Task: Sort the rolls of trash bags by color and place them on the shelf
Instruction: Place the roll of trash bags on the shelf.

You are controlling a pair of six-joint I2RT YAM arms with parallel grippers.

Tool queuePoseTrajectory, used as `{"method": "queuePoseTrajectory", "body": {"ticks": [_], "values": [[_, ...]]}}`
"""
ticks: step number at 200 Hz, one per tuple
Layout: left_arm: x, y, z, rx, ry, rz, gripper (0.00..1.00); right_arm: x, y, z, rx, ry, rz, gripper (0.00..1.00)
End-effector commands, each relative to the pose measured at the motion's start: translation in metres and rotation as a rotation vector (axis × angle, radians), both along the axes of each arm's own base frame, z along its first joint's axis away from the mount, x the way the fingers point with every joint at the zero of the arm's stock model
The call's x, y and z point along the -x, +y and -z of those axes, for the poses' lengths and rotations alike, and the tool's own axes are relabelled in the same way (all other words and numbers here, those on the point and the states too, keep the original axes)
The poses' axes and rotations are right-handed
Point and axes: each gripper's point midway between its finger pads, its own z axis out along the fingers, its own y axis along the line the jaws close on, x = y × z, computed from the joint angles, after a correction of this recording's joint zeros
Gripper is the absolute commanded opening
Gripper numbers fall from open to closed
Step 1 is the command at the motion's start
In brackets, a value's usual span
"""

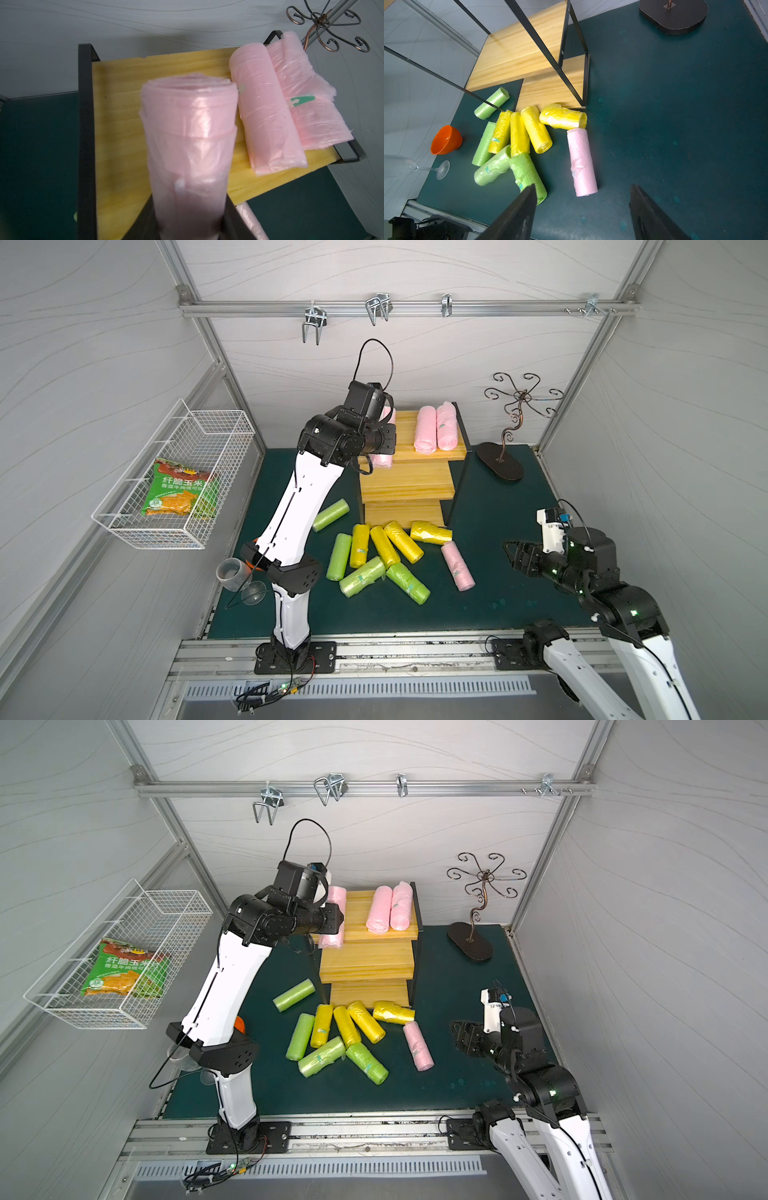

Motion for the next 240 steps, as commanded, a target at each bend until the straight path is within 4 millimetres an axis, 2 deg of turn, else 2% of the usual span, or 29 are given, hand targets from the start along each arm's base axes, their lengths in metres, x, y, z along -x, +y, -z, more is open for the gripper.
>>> {"method": "queuePoseTrajectory", "body": {"ticks": [1, 40, 75, 96, 117, 170, 202, 209, 219, 240], "values": [[-0.032, 0.001, -0.021, 0.046, -0.119, -0.034, 0.0, 0.003, 0.004, 0.001, -0.025, 0.0, -0.016, 0.74], [-0.044, 0.011, -0.017, 0.044, -0.122, -0.078, 0.0, 0.003, 0.006, 0.006, -0.033, 0.014, -0.018, 0.74], [-0.053, 0.023, -0.03, 0.032, -0.185, -0.136, 0.0, 0.002, 0.007, 0.009, -0.033, 0.021, -0.023, 0.74], [-0.055, 0.025, -0.039, 0.03, -0.222, -0.146, 0.0, 0.001, 0.007, 0.01, -0.032, 0.025, -0.023, 0.74], [-0.056, 0.022, -0.038, 0.04, -0.221, -0.124, 0.0, 0.001, 0.008, 0.013, -0.033, 0.029, -0.023, 0.74], [-0.055, 0.009, 0.007, 0.025, -0.069, -0.076, 0.0, 0.0, 0.01, 0.016, -0.035, 0.041, -0.032, 0.74], [-0.058, 0.013, 0.024, -0.008, -0.026, -0.106, 0.0, 0.001, 0.011, 0.017, -0.034, 0.046, -0.037, 0.74], [-0.058, 0.014, 0.025, -0.014, -0.024, -0.11, 0.06, 0.001, 0.011, 0.017, -0.033, 0.046, -0.037, 0.74], [-0.059, 0.017, 0.025, -0.021, -0.031, -0.121, 0.22, 0.001, 0.011, 0.017, -0.034, 0.046, -0.038, 0.74], [-0.061, 0.021, 0.022, -0.036, -0.051, -0.138, 0.44, 0.001, 0.011, 0.017, -0.035, 0.045, -0.039, 0.74]]}}
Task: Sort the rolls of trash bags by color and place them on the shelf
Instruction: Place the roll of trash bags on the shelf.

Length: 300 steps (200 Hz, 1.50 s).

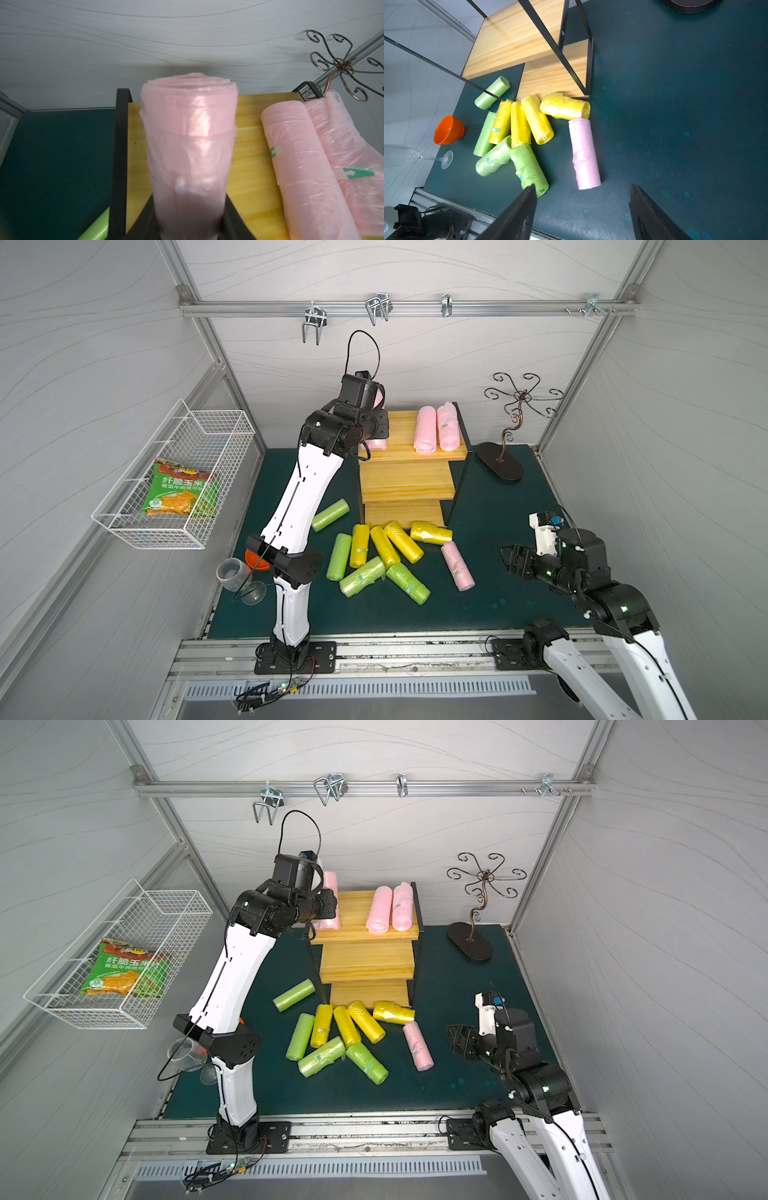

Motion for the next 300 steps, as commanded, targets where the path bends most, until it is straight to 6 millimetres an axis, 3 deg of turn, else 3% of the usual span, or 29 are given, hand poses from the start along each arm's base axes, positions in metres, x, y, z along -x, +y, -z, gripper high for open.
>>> {"method": "queuePoseTrajectory", "body": {"ticks": [1, 17, 25, 32, 43, 51, 100, 121, 140, 163, 206, 226, 239, 254, 281, 300], "values": [[-0.008, 0.004, 0.024, -0.053, 0.048, -0.03, 0.45, -0.001, 0.004, -0.001, -0.019, -0.004, -0.006, 0.74], [-0.01, 0.007, 0.022, -0.061, 0.037, -0.04, 0.52, -0.002, 0.004, -0.001, -0.021, -0.002, -0.004, 0.74], [-0.01, 0.008, 0.02, -0.059, 0.033, -0.041, 0.51, -0.002, 0.004, 0.0, -0.02, -0.002, -0.005, 0.74], [-0.009, 0.008, 0.02, -0.054, 0.034, -0.041, 0.4, -0.002, 0.004, 0.0, -0.021, -0.002, -0.006, 0.74], [-0.008, 0.008, 0.017, -0.035, 0.034, -0.043, 0.11, -0.002, 0.004, 0.001, -0.02, 0.001, -0.005, 0.74], [-0.006, 0.009, 0.015, -0.017, 0.039, -0.044, 0.0, -0.002, 0.005, 0.001, -0.021, 0.002, -0.008, 0.74], [-0.004, 0.01, 0.011, 0.031, 0.056, -0.035, 0.0, -0.003, 0.006, 0.003, -0.02, 0.007, -0.012, 0.74], [-0.005, 0.01, 0.019, 0.017, 0.077, -0.037, 0.11, -0.004, 0.007, 0.005, -0.02, 0.011, -0.014, 0.74], [-0.003, 0.013, 0.019, 0.017, 0.08, -0.052, 0.45, -0.004, 0.007, 0.005, -0.019, 0.013, -0.013, 0.74], [0.0, 0.02, 0.008, 0.022, 0.048, -0.078, 0.64, -0.004, 0.006, 0.005, -0.017, 0.014, -0.011, 0.74], [0.017, 0.036, -0.037, 0.076, -0.079, -0.121, 0.77, -0.005, 0.008, 0.006, -0.016, 0.025, -0.017, 0.75], [0.029, 0.035, -0.061, 0.096, -0.145, -0.103, 0.84, -0.006, 0.008, 0.006, -0.015, 0.028, -0.016, 0.75], [0.038, 0.034, -0.075, 0.098, -0.183, -0.087, 0.98, -0.006, 0.008, 0.006, -0.015, 0.029, -0.015, 0.75], [0.05, 0.032, -0.087, 0.091, -0.214, -0.074, 0.99, -0.006, 0.009, 0.005, -0.022, 0.035, -0.013, 0.76], [0.075, 0.022, -0.096, 0.047, -0.237, -0.026, 0.99, -0.004, 0.01, 0.002, -0.041, 0.047, -0.009, 0.76], [0.095, 0.012, -0.084, 0.036, -0.172, 0.021, 0.99, -0.003, 0.008, -0.009, -0.045, 0.027, 0.002, 0.77]]}}
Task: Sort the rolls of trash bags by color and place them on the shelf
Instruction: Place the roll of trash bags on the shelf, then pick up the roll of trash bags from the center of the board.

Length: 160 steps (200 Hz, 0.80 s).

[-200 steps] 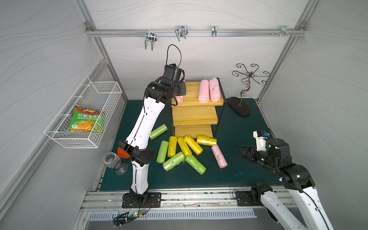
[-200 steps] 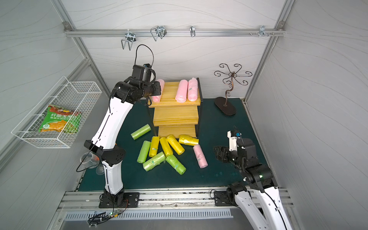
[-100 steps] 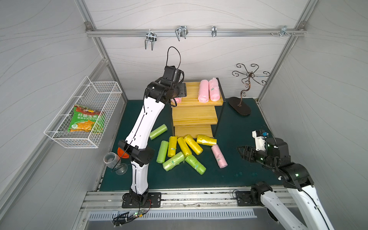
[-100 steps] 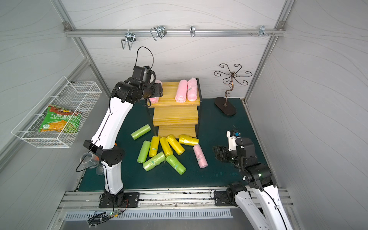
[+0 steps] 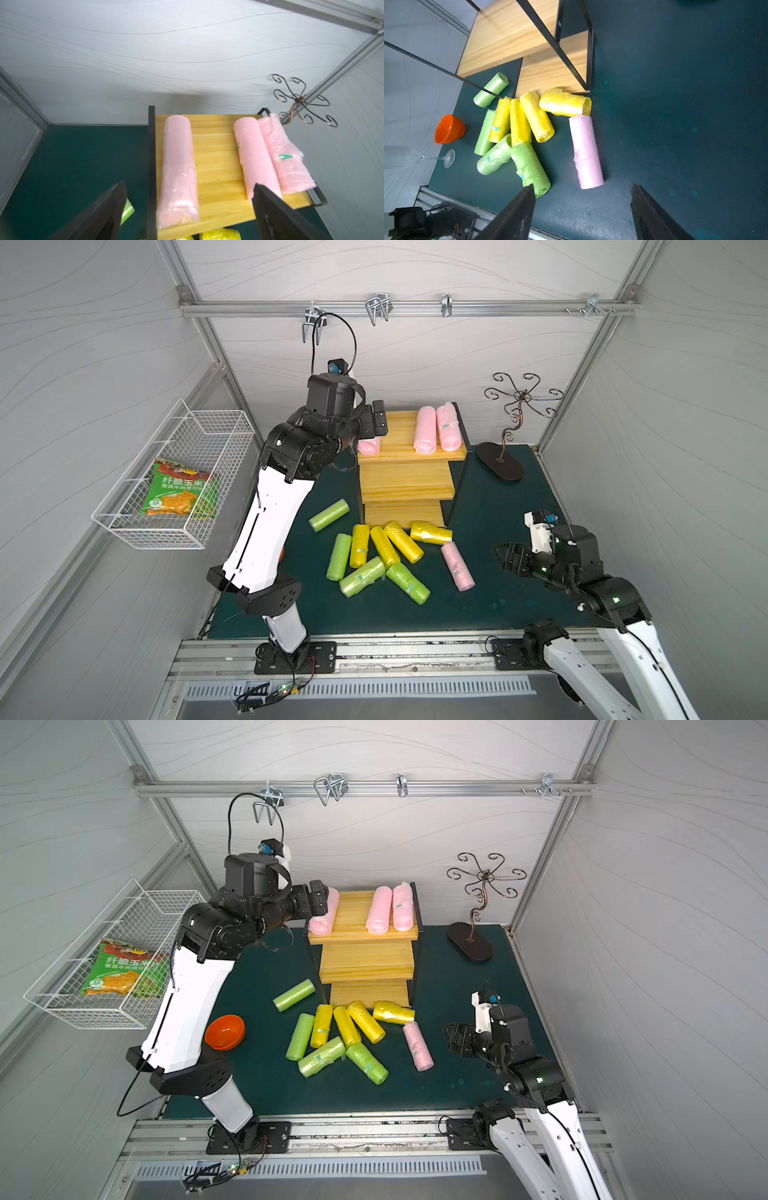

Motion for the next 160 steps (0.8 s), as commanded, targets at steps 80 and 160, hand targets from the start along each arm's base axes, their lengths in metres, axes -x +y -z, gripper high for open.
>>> {"method": "queuePoseTrajectory", "body": {"ticks": [80, 160], "values": [[0.123, -0.092, 0.118, 0.068, 0.292, 0.208, 0.84, 0.008, -0.03, -0.084, 0.047, -0.207, 0.109, 0.82], [0.139, -0.196, 0.278, 0.316, 0.799, 0.153, 0.82, 0.04, -0.049, -0.104, 0.035, -0.297, 0.157, 0.84]]}}
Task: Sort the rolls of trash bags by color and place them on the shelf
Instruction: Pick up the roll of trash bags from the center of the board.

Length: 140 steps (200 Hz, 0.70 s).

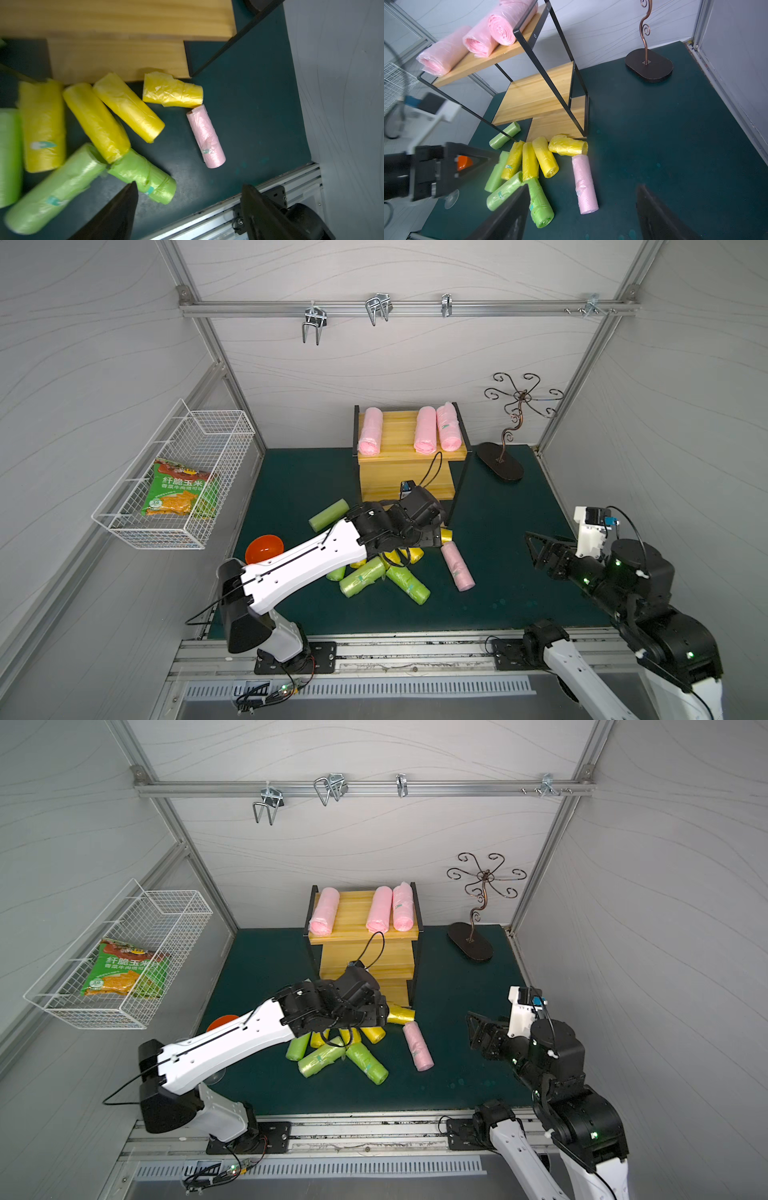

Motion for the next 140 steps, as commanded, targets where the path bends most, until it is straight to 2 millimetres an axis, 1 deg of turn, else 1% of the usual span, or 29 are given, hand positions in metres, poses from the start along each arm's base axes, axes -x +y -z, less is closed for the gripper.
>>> {"method": "queuePoseTrajectory", "body": {"ticks": [1, 16, 32, 45, 59, 96, 113, 125, 140], "values": [[-0.001, -0.052, 0.016, 0.19, 0.143, -0.054, 0.82, 0.012, -0.008, 0.005, 0.02, 0.006, 0.017, 0.84], [0.0, -0.071, 0.044, 0.21, 0.243, -0.089, 0.85, 0.015, -0.009, 0.008, 0.014, 0.009, 0.021, 0.84], [0.003, -0.094, 0.071, 0.242, 0.335, -0.098, 0.85, 0.018, -0.009, 0.01, 0.005, 0.01, 0.02, 0.85], [0.006, -0.11, 0.085, 0.245, 0.37, -0.099, 0.85, 0.02, -0.009, 0.012, 0.0, 0.012, 0.016, 0.85], [0.007, -0.12, 0.101, 0.215, 0.389, -0.112, 0.85, 0.02, -0.008, 0.014, -0.005, 0.014, 0.011, 0.85], [0.0, -0.129, 0.136, 0.139, 0.413, -0.151, 0.84, 0.023, -0.006, 0.016, -0.009, 0.017, -0.004, 0.85], [-0.001, -0.133, 0.149, 0.099, 0.43, -0.143, 0.84, 0.024, -0.006, 0.017, -0.004, 0.013, -0.006, 0.86], [0.0, -0.133, 0.157, 0.07, 0.443, -0.139, 0.84, 0.025, -0.007, 0.018, 0.0, 0.011, -0.005, 0.86], [0.002, -0.128, 0.169, 0.023, 0.455, -0.141, 0.84, 0.026, -0.008, 0.019, 0.005, 0.008, -0.002, 0.87]]}}
